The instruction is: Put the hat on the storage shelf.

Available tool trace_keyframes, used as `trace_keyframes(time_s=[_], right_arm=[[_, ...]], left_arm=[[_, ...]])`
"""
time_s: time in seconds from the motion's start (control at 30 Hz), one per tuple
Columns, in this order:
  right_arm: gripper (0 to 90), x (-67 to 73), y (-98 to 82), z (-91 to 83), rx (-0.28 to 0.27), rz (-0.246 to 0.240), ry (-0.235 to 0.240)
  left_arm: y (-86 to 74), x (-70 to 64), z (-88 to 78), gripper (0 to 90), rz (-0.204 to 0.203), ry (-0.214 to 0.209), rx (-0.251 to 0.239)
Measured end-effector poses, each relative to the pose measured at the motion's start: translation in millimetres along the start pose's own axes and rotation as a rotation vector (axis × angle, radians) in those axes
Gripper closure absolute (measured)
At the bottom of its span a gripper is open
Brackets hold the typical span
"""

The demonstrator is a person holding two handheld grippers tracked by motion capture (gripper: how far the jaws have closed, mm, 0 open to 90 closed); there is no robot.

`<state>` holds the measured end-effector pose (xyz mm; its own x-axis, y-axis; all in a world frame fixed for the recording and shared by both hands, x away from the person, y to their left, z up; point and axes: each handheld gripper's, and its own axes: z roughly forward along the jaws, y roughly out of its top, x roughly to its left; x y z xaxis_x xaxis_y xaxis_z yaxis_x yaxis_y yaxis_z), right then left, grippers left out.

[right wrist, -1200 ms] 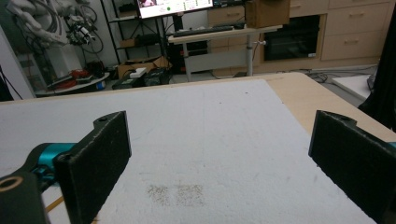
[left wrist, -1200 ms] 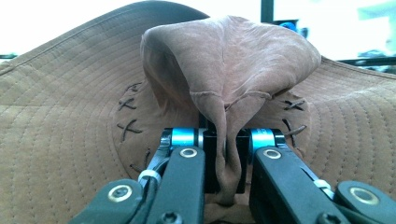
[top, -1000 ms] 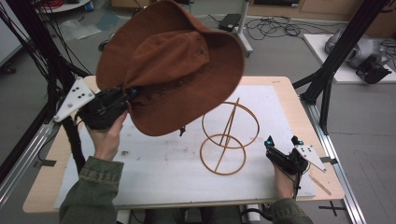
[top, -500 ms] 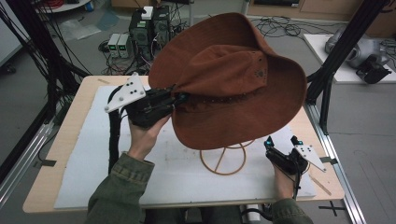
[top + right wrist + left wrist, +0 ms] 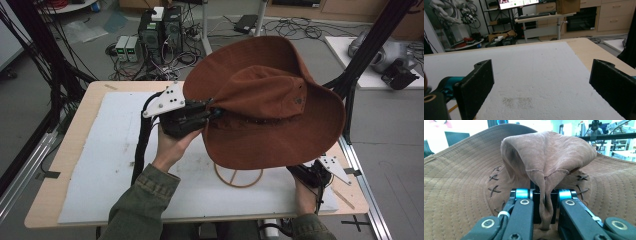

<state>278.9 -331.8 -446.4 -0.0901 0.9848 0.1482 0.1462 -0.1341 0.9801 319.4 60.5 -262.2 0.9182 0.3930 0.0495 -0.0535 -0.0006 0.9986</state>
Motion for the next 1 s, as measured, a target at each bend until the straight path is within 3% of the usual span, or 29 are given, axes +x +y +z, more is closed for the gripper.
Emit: trace_keyframes(time_s=[0.3,0.57,0.9,0.97,1.0], right_arm=[[4.9,-0.3,-0.7,0.7,-0.001,0.004,-0.002],[4.9,1.7,-1.1,1.1,0.005,-0.002,0.004],[4.9,1.9,-1.3,1.8,0.004,-0.005,0.005],[4.9,2.2,-1.3,1.6,0.007,-0.004,0.004],[4.9,2.2,-1.3,1.5,0.007,-0.003,0.004]], left_arm=[[-24.8,-1.9,-0.5,86.8,-0.018,-0.015,0.051],[-38.9,-3.4,-4.4,85.6,-0.048,-0.019,0.045],[-39.4,-2.9,-4.3,75.4,-0.047,-0.022,0.042],[-39.7,-3.1,-3.8,65.5,-0.043,-0.017,0.047],[-39.9,-3.1,-3.5,65.5,-0.045,-0.016,0.051]])
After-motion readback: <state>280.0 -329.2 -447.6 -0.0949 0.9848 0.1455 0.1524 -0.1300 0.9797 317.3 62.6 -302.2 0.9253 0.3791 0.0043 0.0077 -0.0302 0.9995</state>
